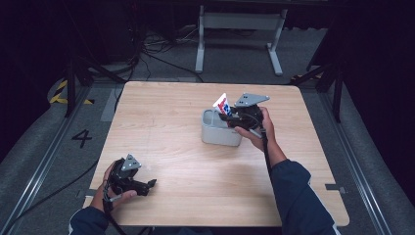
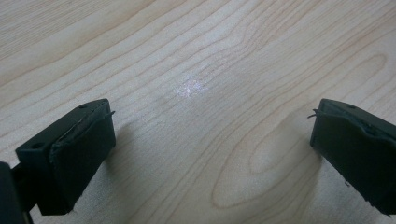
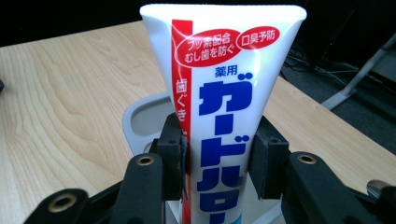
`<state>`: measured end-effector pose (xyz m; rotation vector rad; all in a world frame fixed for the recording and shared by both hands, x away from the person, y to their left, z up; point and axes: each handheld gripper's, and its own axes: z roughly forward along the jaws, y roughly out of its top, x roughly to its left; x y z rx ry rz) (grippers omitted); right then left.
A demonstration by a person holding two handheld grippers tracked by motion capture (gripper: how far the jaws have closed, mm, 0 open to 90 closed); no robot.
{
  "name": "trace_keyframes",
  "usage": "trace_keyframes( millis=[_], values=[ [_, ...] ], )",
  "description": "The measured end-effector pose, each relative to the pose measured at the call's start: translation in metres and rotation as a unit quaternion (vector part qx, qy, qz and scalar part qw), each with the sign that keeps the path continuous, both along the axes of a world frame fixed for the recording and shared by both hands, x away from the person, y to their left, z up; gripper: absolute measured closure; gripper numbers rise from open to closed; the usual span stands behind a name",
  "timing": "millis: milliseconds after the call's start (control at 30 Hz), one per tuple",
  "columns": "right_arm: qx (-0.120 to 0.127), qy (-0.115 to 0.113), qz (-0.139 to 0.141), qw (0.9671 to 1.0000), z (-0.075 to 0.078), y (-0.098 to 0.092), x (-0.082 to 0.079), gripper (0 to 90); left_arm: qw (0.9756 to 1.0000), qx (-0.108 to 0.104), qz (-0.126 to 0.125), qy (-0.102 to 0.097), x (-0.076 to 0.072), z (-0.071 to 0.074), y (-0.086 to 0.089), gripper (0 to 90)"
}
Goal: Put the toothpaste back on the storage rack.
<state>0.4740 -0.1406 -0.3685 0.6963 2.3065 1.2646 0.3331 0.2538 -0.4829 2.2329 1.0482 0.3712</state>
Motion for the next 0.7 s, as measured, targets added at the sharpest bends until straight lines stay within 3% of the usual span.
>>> trace_keyframes(
  millis=[500, 700],
  values=[
    [-0.048, 0.03, -0.001, 0.9984, -0.005, -0.009, -0.003, 61.6, 1.0, 0.001, -0.001, 0.0, 0.0, 0.0, 0.0, 0.5],
    [-0.048, 0.035, 0.0, 0.9982, -0.006, -0.012, -0.003, 60.6, 1.0, 0.001, -0.001, 0.0, 0.0, 0.0, 0.0, 0.5]
  ],
)
